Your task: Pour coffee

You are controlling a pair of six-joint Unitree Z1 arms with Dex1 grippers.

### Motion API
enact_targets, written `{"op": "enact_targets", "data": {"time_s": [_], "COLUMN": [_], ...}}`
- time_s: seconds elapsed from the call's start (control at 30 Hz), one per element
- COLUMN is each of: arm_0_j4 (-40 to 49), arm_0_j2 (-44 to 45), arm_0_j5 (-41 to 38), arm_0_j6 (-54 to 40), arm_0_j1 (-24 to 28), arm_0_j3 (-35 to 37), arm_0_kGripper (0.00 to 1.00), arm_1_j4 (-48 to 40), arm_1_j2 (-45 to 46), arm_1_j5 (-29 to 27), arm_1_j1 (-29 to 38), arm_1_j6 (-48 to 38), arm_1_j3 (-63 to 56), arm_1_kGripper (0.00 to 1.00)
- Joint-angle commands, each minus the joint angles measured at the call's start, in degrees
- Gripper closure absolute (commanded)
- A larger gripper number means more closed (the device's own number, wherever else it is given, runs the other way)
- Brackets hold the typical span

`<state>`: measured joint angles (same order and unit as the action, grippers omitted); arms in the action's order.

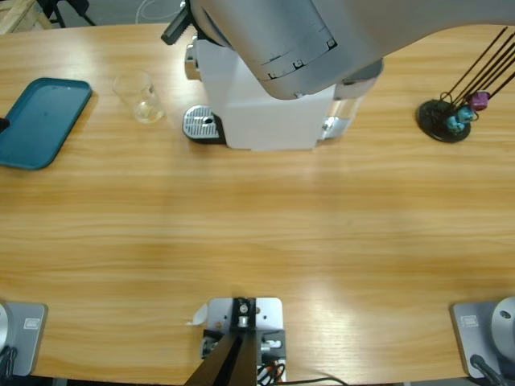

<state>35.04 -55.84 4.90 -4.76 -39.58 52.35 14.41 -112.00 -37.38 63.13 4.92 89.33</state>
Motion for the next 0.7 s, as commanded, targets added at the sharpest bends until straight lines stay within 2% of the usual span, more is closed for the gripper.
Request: {"op": "enact_targets", "data": {"time_s": [0.03, 0.7], "arm_0_j4": [-0.50, -0.42], "arm_0_j2": [0.12, 0.12], "arm_0_j5": [-0.10, -0.08], "arm_0_j6": [-0.95, -0.95], "arm_0_j1": [-0.58, -0.58], "arm_0_j3": [-2.16, -2.16], "arm_0_kGripper": [0.050, 0.050], "arm_1_j4": [0.46, -0.70], "arm_1_j2": [-9.32, -9.48], "arm_1_j5": [3.29, 3.70], "arm_1_j1": [-0.02, -0.02], "arm_1_j6": [-1.28, -1.99], "arm_1_j3": [-6.18, -7.24], "arm_1_kGripper": [1.000, 1.000]}}
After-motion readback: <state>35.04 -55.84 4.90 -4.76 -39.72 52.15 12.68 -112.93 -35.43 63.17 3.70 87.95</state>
